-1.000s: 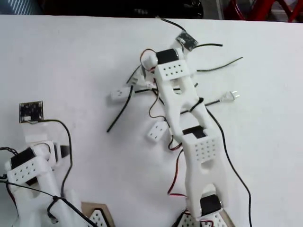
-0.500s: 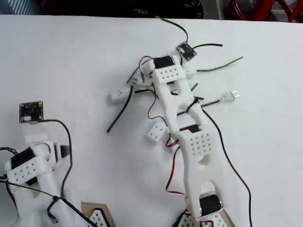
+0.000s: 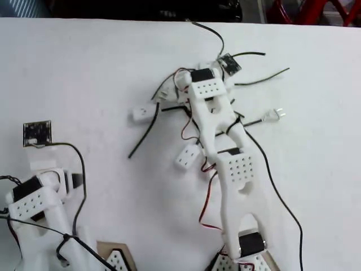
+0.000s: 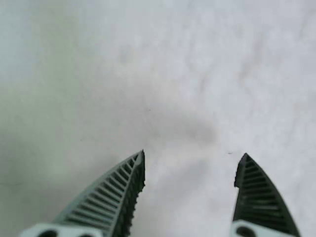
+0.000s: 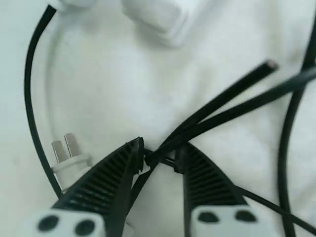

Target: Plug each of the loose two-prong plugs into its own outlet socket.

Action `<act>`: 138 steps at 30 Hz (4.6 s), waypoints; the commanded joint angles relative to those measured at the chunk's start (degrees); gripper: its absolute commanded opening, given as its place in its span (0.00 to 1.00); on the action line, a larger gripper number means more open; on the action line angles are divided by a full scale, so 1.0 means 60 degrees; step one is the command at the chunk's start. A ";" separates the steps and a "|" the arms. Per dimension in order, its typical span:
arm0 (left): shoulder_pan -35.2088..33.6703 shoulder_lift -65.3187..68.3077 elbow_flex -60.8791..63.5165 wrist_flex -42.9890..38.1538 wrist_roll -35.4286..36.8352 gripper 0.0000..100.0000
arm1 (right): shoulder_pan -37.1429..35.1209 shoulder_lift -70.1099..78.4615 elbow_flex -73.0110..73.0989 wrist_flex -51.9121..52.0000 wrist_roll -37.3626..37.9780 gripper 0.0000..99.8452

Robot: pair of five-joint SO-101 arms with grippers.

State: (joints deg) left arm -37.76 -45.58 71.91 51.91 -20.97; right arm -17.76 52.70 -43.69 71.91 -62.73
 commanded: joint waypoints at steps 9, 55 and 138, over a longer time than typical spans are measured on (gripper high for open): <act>-0.0051 -0.0227 -0.0044 -0.0176 0.0029 0.29 | 0.0300 -0.1341 -0.0381 0.1165 0.0615 0.02; -0.0051 -0.0183 -0.0044 -0.0190 0.0029 0.29 | 0.2234 -0.4037 0.3546 0.4212 1.5385 0.08; -0.0051 -0.0183 -0.0044 -0.0190 0.0029 0.29 | 0.2264 -0.2674 0.3839 0.3480 1.4769 0.09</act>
State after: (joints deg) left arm -37.76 -45.58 71.91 51.91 -20.97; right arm -3.60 40.04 -20.48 93.01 26.51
